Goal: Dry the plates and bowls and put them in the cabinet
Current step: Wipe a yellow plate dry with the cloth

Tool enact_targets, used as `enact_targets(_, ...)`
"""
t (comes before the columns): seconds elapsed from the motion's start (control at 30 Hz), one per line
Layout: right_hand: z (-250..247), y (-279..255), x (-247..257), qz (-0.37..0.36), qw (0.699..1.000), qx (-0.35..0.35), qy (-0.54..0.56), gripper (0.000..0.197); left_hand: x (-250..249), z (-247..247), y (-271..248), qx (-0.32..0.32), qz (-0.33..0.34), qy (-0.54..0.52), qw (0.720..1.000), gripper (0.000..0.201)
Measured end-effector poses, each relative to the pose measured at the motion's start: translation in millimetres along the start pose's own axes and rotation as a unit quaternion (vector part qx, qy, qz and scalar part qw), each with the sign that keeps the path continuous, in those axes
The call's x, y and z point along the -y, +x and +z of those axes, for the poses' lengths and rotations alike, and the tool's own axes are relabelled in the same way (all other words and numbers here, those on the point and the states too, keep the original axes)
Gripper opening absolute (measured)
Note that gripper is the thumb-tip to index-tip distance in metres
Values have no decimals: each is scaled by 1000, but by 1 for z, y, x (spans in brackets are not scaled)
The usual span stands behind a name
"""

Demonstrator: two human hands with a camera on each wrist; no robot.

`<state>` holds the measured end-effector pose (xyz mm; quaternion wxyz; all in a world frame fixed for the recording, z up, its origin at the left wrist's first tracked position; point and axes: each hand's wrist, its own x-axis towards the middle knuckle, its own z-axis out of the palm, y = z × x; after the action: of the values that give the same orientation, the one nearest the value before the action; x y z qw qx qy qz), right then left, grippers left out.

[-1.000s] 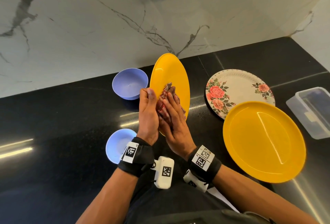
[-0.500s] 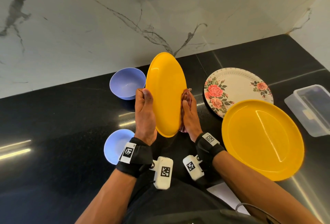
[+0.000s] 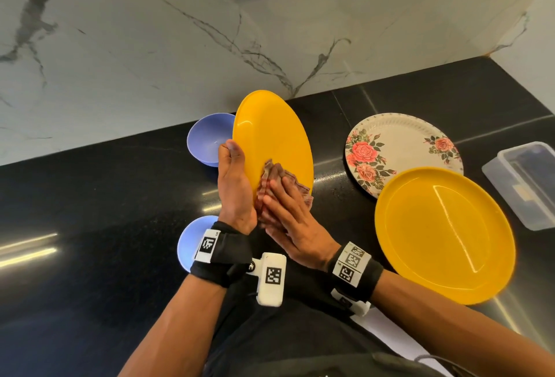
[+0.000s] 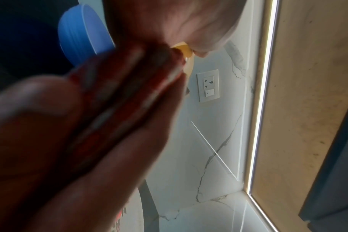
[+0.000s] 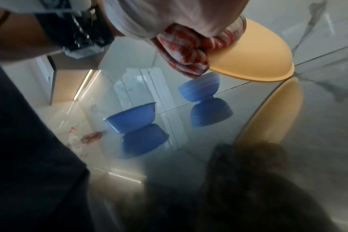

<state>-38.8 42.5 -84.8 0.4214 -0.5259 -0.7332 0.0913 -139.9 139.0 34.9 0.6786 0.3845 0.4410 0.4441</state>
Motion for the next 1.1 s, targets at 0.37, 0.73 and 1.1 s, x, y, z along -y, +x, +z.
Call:
enact_targets(0.37,6,-14,-18,13,997,21,-79,80,-11,-6,3,-38,-15,-14,999,26)
enact_targets(0.73,-28,-5,-36,247,945,50,208,79,-49,-36,0,-43,15,-15,999,48)
enact_targets(1.1,-62,12,-55,380,903,-46,194,58,-41,-48,-25,3,125,32,992,34)
